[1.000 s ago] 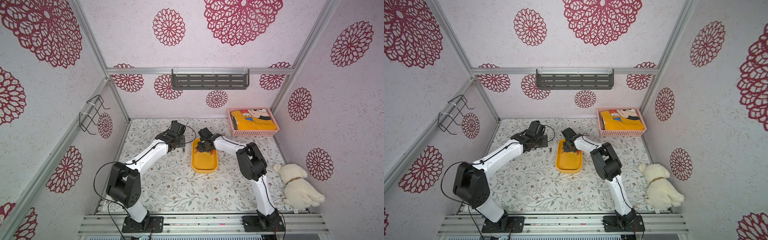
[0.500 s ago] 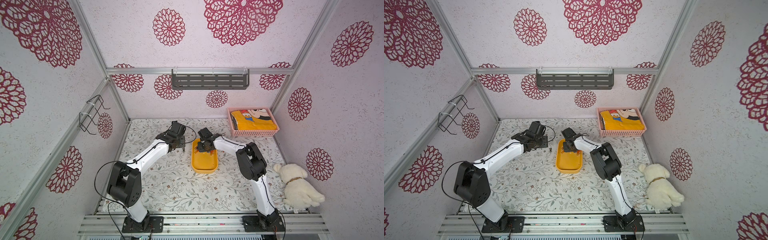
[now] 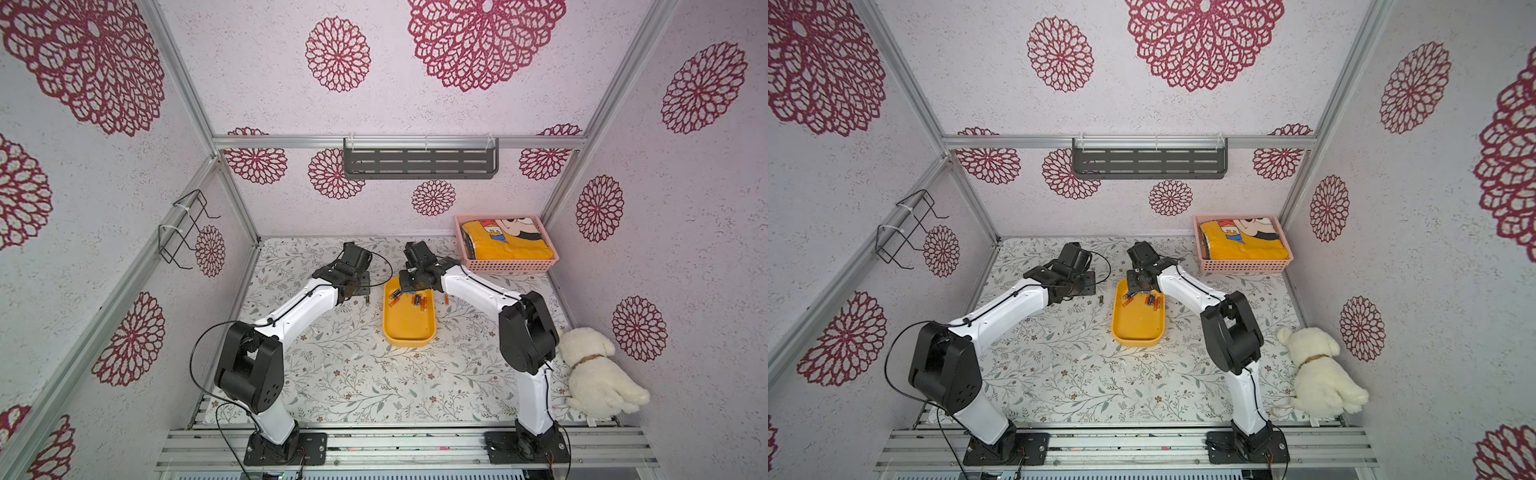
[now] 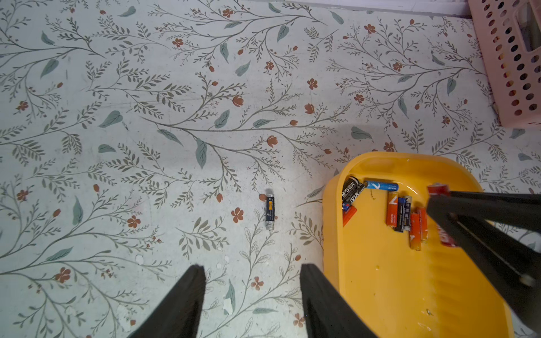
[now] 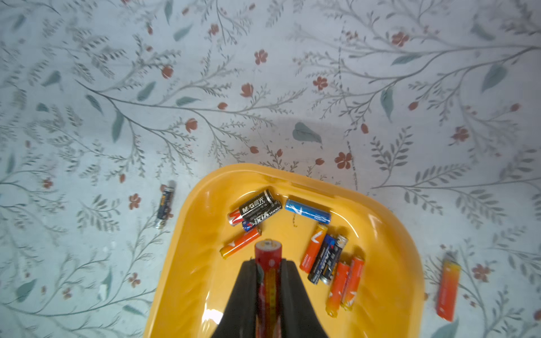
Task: Take the batteries out of the storage box
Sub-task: Pick up the battery from the storage box, then place the battery at the center of the board.
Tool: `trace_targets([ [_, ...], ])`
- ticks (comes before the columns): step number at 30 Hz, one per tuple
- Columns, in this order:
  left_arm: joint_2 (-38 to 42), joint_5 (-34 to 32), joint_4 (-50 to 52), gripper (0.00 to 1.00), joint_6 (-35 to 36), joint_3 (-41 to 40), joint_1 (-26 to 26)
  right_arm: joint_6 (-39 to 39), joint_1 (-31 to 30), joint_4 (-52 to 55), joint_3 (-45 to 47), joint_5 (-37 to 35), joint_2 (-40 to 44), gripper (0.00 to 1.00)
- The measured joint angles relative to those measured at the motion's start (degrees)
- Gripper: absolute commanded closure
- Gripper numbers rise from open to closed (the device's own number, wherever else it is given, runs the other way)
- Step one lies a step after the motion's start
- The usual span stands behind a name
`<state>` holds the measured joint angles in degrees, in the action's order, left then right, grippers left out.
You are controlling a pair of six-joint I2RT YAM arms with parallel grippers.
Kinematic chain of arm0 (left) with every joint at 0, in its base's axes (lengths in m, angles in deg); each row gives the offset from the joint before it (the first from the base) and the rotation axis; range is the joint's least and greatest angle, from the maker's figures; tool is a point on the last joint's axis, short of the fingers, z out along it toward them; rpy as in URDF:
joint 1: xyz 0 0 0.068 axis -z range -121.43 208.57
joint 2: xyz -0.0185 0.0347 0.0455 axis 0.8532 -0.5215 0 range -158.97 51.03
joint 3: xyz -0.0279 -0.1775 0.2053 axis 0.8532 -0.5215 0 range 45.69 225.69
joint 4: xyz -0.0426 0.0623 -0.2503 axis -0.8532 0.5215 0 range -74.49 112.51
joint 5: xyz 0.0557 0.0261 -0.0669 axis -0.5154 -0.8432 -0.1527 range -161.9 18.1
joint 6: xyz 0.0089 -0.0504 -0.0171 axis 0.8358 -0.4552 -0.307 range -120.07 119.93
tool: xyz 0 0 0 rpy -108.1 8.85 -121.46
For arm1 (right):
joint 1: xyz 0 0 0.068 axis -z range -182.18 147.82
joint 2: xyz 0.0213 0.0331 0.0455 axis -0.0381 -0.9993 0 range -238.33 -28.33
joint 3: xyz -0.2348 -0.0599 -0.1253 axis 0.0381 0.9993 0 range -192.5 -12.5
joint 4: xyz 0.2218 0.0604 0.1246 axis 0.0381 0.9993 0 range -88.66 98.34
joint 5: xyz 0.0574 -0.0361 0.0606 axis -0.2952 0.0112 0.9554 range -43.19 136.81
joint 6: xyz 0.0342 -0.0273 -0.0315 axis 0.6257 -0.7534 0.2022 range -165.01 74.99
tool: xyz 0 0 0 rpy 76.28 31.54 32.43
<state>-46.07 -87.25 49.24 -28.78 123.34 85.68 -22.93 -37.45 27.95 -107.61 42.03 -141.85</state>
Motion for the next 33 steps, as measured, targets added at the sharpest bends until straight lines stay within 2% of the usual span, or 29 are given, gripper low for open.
trace_targets([
  [4, 0.00, -0.04, -0.07, 0.44, 0.22, 0.00, 0.22, -0.04, 3.21, -1.25, 5.92, -0.74, 7.34, 0.98],
  [8, 0.00, 0.07, -0.39, 0.44, 0.68, 0.00, 0.50, -0.11, 9.53, -2.97, 13.73, -2.47, 12.90, 0.97],
  [15, -0.07, 0.44, -0.57, 0.44, 1.09, 0.00, 0.50, -1.25, 17.66, -5.60, 24.35, -4.04, 13.73, 0.97],
  [33, 0.02, 0.57, -1.49, 0.44, 1.53, -1.97, 0.98, -5.33, 19.21, -14.34, 27.23, -4.04, 4.61, 0.98],
])
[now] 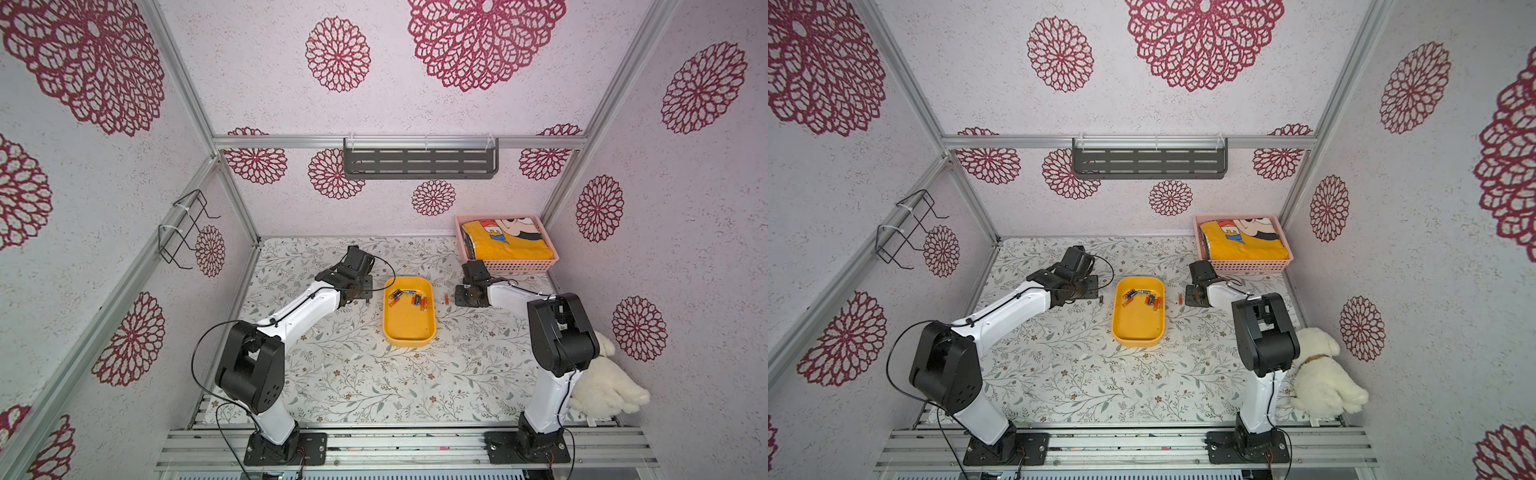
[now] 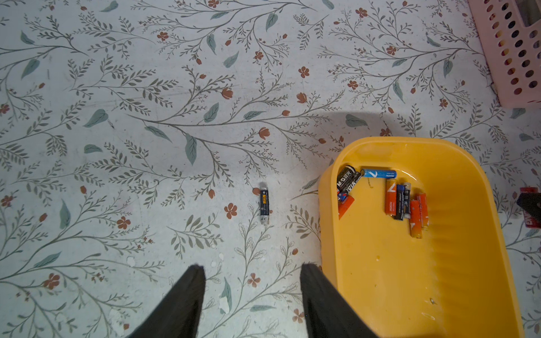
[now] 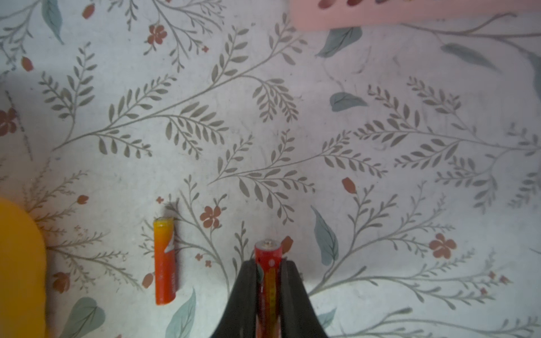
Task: Take the batteries out of the storage box
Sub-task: Place the battery at the center of the board.
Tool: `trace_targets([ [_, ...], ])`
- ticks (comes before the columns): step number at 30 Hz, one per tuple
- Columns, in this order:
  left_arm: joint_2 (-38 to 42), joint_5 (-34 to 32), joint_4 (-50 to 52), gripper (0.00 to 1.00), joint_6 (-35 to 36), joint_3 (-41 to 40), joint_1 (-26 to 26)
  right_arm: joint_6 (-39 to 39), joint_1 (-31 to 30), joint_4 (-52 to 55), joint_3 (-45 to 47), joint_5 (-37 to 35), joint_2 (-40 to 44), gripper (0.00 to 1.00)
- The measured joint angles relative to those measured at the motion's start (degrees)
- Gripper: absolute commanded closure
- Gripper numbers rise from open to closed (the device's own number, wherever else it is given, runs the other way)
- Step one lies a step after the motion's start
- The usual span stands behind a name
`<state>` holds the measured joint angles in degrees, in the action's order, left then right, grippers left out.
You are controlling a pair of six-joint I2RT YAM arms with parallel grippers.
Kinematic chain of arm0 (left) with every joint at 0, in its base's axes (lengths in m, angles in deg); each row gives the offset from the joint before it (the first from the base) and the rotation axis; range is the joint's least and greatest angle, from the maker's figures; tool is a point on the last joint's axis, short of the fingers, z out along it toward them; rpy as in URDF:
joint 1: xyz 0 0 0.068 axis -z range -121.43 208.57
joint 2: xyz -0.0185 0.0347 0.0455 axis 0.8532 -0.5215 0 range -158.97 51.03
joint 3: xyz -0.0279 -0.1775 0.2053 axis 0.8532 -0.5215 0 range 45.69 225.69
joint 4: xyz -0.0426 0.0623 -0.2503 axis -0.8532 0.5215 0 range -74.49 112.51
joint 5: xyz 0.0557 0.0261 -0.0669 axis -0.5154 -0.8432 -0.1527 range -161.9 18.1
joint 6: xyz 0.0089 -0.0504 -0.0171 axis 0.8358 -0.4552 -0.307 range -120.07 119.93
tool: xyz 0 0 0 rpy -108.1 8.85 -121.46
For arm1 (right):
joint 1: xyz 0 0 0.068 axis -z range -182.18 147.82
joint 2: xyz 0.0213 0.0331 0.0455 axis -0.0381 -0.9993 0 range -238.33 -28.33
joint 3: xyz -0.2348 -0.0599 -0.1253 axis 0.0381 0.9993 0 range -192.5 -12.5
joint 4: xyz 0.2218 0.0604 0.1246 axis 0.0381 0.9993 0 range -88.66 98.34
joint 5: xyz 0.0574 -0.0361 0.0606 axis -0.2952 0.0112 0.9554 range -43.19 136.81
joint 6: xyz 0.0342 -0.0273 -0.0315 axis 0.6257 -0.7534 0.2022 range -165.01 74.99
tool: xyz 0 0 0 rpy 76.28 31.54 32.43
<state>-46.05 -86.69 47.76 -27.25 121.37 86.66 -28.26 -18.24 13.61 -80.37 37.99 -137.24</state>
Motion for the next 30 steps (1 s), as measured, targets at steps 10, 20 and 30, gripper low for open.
trace_targets([
  [10, 0.00, -0.02, -0.31, 0.44, 0.17, 0.00, 0.04, -0.26, 0.00, -1.20, 0.04, 0.00, -0.33, 0.99],
  [20, 0.00, 0.00, -0.37, 0.43, 0.22, 0.00, 0.04, -0.48, 0.00, -2.25, 0.04, 0.09, -1.99, 0.97],
  [30, -0.02, 0.02, -0.35, 0.43, 0.72, 0.00, 0.04, -1.73, 0.00, -4.68, -0.70, 1.22, -3.21, 0.95],
])
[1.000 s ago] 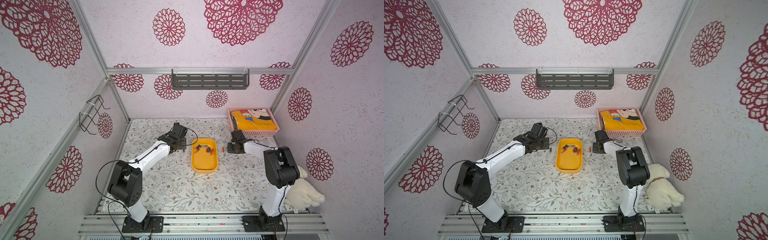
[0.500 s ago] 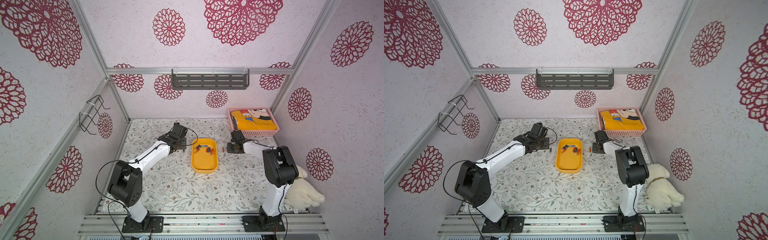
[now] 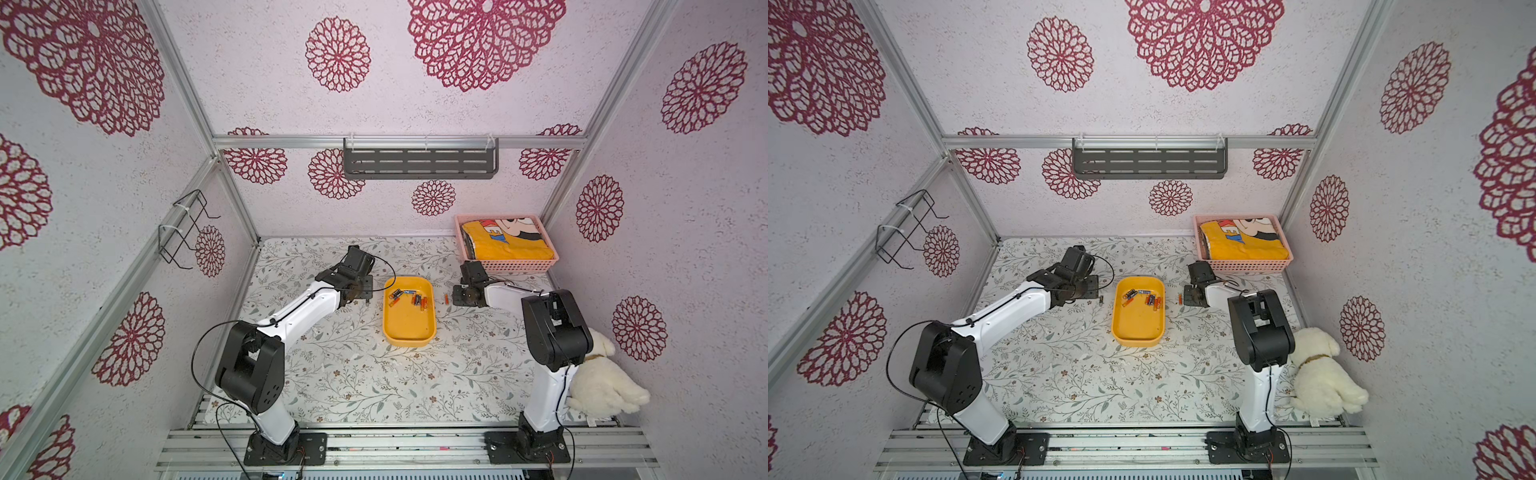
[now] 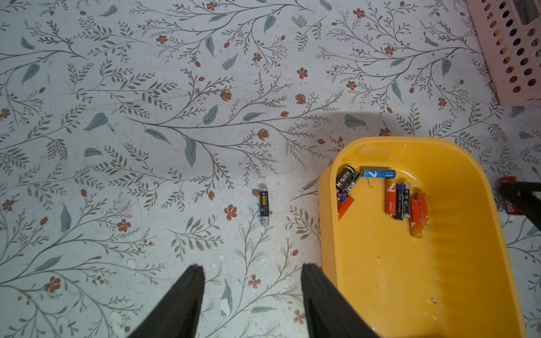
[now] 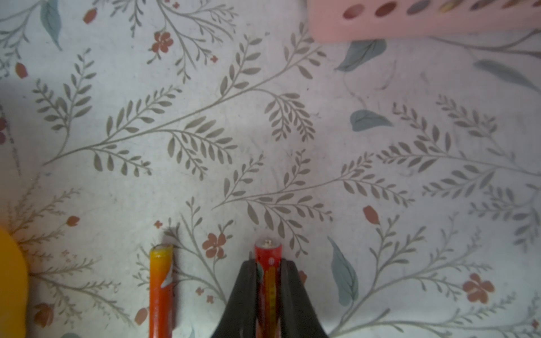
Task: Take the batteries out of the storage box
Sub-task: Place the battery at the center of the board.
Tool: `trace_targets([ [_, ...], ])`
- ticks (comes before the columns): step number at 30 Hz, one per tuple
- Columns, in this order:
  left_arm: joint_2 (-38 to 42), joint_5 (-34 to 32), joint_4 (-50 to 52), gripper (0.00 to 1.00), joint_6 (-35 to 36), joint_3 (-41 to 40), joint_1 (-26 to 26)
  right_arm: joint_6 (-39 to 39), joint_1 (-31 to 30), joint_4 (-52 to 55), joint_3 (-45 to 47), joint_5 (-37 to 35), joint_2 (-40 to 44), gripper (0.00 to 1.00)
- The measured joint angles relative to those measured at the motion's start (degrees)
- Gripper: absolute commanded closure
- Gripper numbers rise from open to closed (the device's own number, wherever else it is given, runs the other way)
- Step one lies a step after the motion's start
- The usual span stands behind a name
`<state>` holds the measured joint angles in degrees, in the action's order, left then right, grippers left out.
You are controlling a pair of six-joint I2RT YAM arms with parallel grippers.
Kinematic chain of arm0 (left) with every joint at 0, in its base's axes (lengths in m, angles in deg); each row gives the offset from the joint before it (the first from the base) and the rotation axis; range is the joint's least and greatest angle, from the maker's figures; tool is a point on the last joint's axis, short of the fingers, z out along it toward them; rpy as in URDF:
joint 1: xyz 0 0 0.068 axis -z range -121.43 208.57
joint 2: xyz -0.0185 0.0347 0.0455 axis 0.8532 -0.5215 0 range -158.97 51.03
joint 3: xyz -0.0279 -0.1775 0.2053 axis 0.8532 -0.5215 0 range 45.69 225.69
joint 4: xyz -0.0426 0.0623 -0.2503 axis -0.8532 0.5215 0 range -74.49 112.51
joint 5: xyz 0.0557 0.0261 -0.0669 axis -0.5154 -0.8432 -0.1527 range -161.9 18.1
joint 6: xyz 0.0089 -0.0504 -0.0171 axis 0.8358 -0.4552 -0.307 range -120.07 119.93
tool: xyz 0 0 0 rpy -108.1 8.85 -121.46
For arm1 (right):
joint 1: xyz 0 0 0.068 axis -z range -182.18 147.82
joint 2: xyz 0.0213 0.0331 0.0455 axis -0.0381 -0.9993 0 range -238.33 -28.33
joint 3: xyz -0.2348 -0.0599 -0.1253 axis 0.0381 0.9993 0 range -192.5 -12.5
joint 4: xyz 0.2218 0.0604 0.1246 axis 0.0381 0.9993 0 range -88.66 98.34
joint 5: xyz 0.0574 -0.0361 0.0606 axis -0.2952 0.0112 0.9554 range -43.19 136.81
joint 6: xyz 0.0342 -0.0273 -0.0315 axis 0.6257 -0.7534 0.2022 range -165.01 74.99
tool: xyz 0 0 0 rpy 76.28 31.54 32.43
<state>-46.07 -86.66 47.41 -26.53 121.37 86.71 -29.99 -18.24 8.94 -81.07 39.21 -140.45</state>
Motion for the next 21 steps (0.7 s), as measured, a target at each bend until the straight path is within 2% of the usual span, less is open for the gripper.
trace_targets([
  [4, -0.02, 0.00, 0.09, 0.42, 0.07, 0.07, 0.04, -0.48, 0.00, -0.61, -0.94, 0.50, -0.83, 0.94],
  [7, -0.13, 0.09, 0.39, 0.41, 0.09, 0.59, 0.22, -0.46, 0.00, -0.61, -0.94, 0.55, -0.83, 0.89],
  [10, -0.85, -0.02, 1.05, 0.41, 0.24, 2.29, 0.79, -0.46, 0.00, -0.59, -0.94, 0.55, -0.83, 0.81],
  [12, -1.55, -0.44, 1.95, 0.40, 0.44, 3.80, 1.49, -0.42, 0.00, -0.42, -0.94, 0.55, -0.83, 0.80],
  [17, -4.24, -2.62, 5.20, 0.40, 1.68, 9.79, 5.05, -0.04, 0.00, 0.35, -0.94, 0.61, -0.63, 0.71],
  [21, -8.41, -2.75, 8.31, 0.44, 2.69, 16.76, 7.89, 0.22, 0.00, 2.93, -0.92, 1.20, 1.25, 0.64],
])
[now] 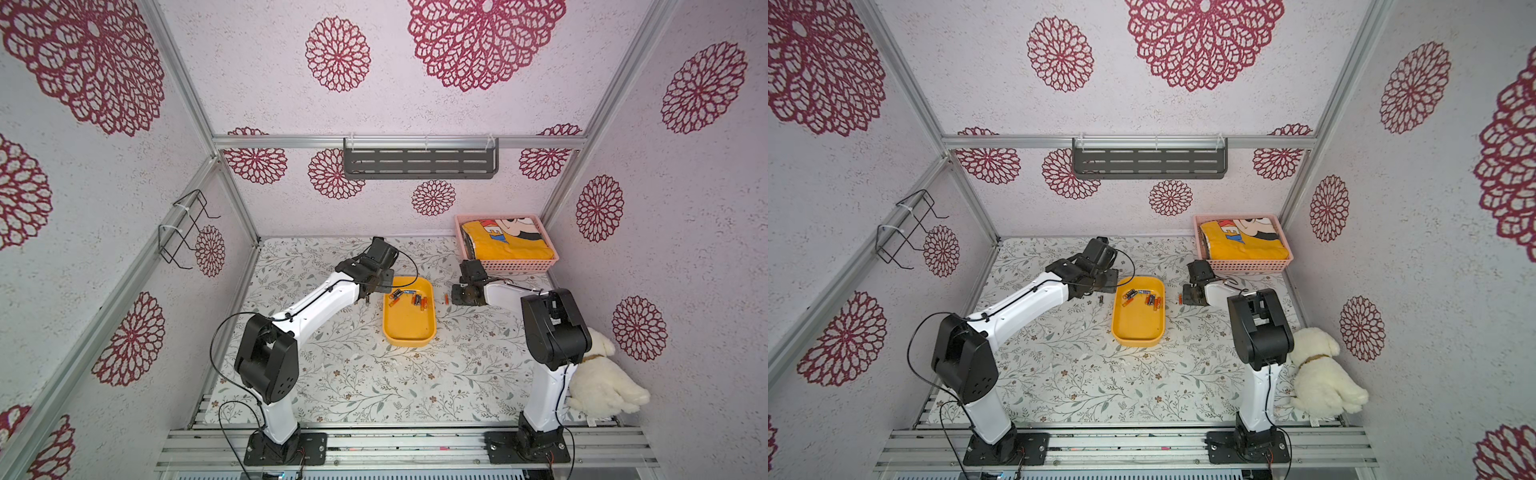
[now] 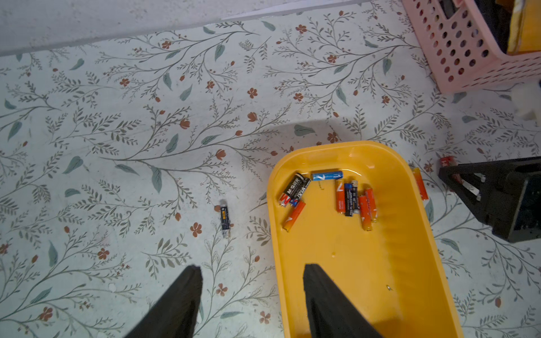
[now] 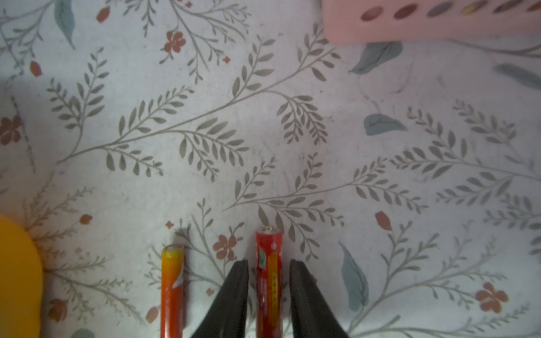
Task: Take the batteries out of the storage box
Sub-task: Place the battery at the center of the board, then pick up the battery from the storage box.
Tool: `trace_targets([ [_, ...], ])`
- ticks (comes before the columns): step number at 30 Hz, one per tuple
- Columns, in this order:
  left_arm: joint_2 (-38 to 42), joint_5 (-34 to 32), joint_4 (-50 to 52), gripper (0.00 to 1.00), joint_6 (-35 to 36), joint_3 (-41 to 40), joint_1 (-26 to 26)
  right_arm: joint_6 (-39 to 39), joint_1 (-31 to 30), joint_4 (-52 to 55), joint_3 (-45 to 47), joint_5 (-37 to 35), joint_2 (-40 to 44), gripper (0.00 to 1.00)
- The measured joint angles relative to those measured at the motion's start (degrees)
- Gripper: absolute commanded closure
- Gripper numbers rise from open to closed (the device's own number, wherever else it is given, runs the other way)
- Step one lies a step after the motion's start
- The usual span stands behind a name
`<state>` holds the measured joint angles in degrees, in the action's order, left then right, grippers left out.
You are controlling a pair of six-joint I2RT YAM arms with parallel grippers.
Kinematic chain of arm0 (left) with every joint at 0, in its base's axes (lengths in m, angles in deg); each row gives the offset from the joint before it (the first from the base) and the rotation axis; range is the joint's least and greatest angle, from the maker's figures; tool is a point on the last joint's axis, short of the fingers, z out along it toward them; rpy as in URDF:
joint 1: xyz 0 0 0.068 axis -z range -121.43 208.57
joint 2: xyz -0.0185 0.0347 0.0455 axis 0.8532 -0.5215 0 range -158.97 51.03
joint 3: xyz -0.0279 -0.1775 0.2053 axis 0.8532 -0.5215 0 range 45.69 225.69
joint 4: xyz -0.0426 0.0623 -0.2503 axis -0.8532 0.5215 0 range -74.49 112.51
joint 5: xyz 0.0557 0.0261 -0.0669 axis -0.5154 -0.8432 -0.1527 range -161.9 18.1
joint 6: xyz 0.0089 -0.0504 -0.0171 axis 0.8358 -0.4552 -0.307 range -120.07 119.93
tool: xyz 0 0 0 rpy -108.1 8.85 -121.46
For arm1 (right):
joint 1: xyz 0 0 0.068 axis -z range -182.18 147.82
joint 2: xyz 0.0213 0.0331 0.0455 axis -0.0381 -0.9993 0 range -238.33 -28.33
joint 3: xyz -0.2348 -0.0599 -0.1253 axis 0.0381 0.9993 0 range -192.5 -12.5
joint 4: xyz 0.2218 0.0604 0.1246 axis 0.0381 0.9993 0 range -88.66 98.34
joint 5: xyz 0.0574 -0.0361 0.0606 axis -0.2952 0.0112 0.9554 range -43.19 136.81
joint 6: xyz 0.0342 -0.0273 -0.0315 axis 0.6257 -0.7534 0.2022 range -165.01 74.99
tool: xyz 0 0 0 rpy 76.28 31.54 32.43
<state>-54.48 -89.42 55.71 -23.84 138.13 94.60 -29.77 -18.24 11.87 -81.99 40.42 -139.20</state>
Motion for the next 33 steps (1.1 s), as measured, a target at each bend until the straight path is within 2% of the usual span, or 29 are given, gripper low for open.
trace_targets([
  [6, -10.67, 2.47, 4.39, 0.51, 0.20, 10.95, 1.84, 0.04, 0.00, 0.11, 2.60, 0.52, 11.23, 0.58],
  [11, -20.92, 5.73, 9.44, 0.55, 0.22, 18.99, 1.88, 1.55, 0.00, -10.03, 14.78, 0.20, 26.80, 0.57],
  [14, -25.22, 6.73, 12.13, 0.56, 0.48, 22.69, 1.97, 2.69, 0.00, -14.82, 20.55, -0.31, 31.36, 0.57],
  [22, -31.45, 7.78, 18.27, 0.55, 1.38, 30.36, 1.97, 3.45, 0.02, -18.58, 25.90, -2.62, 32.28, 0.57],
  [33, -36.15, 6.51, 20.90, 0.56, 1.46, 31.19, 1.97, 3.43, 0.02, -20.79, 26.03, -3.80, 33.09, 0.58],
])
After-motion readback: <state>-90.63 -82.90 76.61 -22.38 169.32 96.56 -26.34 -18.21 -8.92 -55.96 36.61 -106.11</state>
